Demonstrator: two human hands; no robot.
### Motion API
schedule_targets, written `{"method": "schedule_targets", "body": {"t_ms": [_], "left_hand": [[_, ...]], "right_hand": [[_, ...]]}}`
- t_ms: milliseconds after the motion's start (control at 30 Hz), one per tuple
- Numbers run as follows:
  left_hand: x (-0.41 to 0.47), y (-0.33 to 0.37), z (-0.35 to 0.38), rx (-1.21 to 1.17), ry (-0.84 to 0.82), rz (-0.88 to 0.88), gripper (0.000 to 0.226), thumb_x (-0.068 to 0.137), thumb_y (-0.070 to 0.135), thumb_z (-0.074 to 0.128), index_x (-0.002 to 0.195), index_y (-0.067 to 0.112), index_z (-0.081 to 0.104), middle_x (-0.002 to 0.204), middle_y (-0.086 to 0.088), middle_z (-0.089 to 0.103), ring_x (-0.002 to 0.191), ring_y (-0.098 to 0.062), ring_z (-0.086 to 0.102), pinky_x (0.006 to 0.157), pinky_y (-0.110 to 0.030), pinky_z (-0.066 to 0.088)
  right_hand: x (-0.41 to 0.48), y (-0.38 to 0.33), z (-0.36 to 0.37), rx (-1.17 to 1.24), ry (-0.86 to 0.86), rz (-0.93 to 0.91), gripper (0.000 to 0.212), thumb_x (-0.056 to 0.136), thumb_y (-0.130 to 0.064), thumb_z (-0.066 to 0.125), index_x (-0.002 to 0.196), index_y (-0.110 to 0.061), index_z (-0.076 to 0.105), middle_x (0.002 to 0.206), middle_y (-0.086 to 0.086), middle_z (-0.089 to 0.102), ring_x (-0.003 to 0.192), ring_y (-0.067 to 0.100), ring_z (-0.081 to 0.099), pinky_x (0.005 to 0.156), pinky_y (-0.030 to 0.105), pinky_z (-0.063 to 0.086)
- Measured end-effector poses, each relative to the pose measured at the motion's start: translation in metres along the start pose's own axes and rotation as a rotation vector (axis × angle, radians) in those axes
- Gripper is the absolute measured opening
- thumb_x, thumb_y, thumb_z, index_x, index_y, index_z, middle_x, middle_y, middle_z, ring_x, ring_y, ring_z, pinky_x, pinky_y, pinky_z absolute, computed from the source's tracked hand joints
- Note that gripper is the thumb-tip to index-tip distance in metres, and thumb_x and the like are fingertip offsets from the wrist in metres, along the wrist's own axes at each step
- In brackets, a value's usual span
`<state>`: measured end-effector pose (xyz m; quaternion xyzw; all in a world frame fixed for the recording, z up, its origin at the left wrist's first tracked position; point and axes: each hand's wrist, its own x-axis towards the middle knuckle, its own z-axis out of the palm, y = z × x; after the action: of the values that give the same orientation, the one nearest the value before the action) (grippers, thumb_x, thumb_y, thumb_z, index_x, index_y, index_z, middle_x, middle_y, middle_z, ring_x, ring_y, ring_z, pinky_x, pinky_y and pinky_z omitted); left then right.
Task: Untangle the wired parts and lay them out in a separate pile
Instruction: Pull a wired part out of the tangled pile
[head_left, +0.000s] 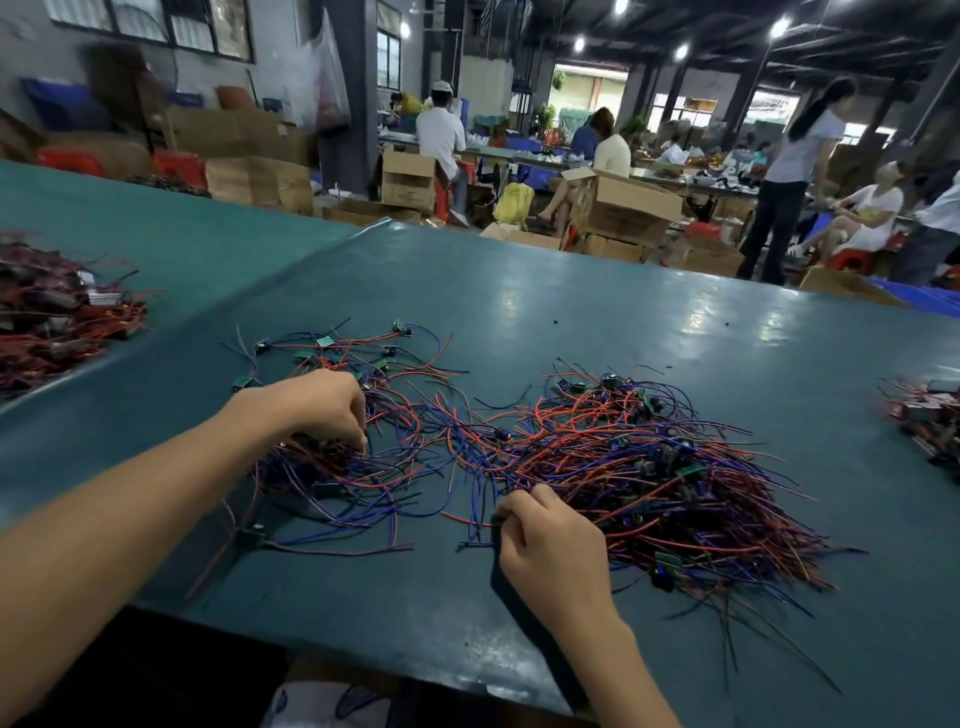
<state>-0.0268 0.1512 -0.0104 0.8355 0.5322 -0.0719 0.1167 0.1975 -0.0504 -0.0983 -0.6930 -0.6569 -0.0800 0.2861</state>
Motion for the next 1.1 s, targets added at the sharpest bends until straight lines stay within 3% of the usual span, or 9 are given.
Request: {"method": "schedule_targets", "body": {"t_ms": [133, 267, 333, 433, 533, 667, 900, 1033, 1100], "left_hand": [[0.003, 0.007, 0.006, 0.144, -0.044, -0.019, 0.032, 0.082, 0.040, 0.079, 0.098, 0.013, 0.078, 0.088, -0.002, 0.076, 0.084, -0.020, 0.071, 0.076, -0.035, 0.059], [0.003, 0.012, 0.007, 0.232, 0.093, 0.025, 0.029, 0.087, 0.046, 0.073, 0.103, 0.023, 0.077, 0.104, -0.003, 0.063, 0.104, -0.025, 0.053, 0.098, -0.043, 0.049], [-0.002, 0.014, -0.002, 0.107, 0.192, 0.055, 0.026, 0.091, 0.046, 0.069, 0.104, 0.026, 0.078, 0.097, -0.001, 0.064, 0.100, -0.023, 0.056, 0.098, -0.037, 0.047], [-0.011, 0.017, -0.013, -0.232, 0.373, 0.089, 0.022, 0.093, 0.037, 0.070, 0.102, 0.020, 0.080, 0.079, 0.004, 0.070, 0.074, -0.014, 0.060, 0.077, -0.028, 0.046], [-0.018, 0.021, -0.021, -0.382, 0.462, 0.062, 0.021, 0.094, 0.035, 0.068, 0.104, 0.019, 0.078, 0.094, 0.001, 0.073, 0.086, -0.017, 0.063, 0.078, -0.027, 0.042], [-0.022, 0.023, -0.031, -0.456, 0.522, 0.033, 0.020, 0.097, 0.033, 0.063, 0.102, 0.019, 0.076, 0.075, 0.007, 0.075, 0.073, -0.007, 0.066, 0.066, -0.024, 0.045], [-0.025, 0.031, -0.045, -0.629, 0.558, 0.043, 0.013, 0.100, 0.024, 0.059, 0.098, 0.017, 0.070, 0.078, 0.005, 0.077, 0.066, -0.005, 0.073, 0.067, -0.023, 0.051], [-0.030, 0.030, -0.056, -0.863, 0.611, 0.096, 0.006, 0.096, 0.017, 0.065, 0.099, 0.017, 0.070, 0.090, -0.002, 0.078, 0.082, -0.012, 0.076, 0.081, -0.033, 0.057], [-0.035, 0.032, -0.062, -1.044, 0.592, 0.179, 0.015, 0.093, 0.012, 0.070, 0.107, 0.017, 0.069, 0.099, -0.004, 0.078, 0.089, -0.015, 0.076, 0.079, -0.035, 0.056]], "right_hand": [[0.000, 0.000, -0.002, 0.020, -0.031, 0.034, 0.013, 0.089, -0.018, 0.059, 0.092, -0.021, 0.072, 0.080, -0.003, 0.059, 0.062, 0.022, 0.057, 0.049, 0.031, 0.042], [0.000, -0.001, -0.004, 0.042, -0.027, 0.031, 0.016, 0.087, -0.019, 0.056, 0.089, -0.020, 0.072, 0.080, -0.002, 0.059, 0.063, 0.024, 0.058, 0.049, 0.030, 0.037], [0.000, -0.001, -0.003, 0.041, -0.024, 0.028, 0.017, 0.087, -0.020, 0.055, 0.089, -0.019, 0.072, 0.080, -0.002, 0.059, 0.063, 0.024, 0.059, 0.049, 0.029, 0.036], [0.001, -0.001, -0.001, 0.039, -0.023, 0.025, 0.016, 0.088, -0.019, 0.055, 0.090, -0.019, 0.072, 0.080, -0.002, 0.060, 0.063, 0.023, 0.059, 0.049, 0.028, 0.035], [0.001, -0.001, -0.002, 0.039, -0.019, 0.020, 0.017, 0.088, -0.018, 0.055, 0.089, -0.018, 0.072, 0.080, -0.001, 0.060, 0.063, 0.024, 0.059, 0.048, 0.030, 0.041], [0.001, -0.001, -0.002, 0.026, -0.035, 0.015, 0.018, 0.089, -0.019, 0.054, 0.093, -0.019, 0.071, 0.083, -0.001, 0.060, 0.066, 0.024, 0.059, 0.050, 0.031, 0.042], [0.001, -0.001, -0.001, 0.031, -0.028, 0.015, 0.023, 0.088, -0.023, 0.049, 0.092, -0.019, 0.072, 0.082, -0.002, 0.060, 0.064, 0.022, 0.059, 0.049, 0.030, 0.041], [0.001, -0.001, 0.000, 0.029, -0.012, 0.018, 0.024, 0.087, -0.023, 0.049, 0.091, -0.019, 0.072, 0.081, -0.002, 0.060, 0.062, 0.022, 0.059, 0.048, 0.029, 0.040], [0.001, 0.000, 0.000, 0.030, -0.002, 0.015, 0.021, 0.087, -0.022, 0.051, 0.089, -0.019, 0.072, 0.079, -0.003, 0.059, 0.060, 0.022, 0.057, 0.046, 0.028, 0.039]]}}
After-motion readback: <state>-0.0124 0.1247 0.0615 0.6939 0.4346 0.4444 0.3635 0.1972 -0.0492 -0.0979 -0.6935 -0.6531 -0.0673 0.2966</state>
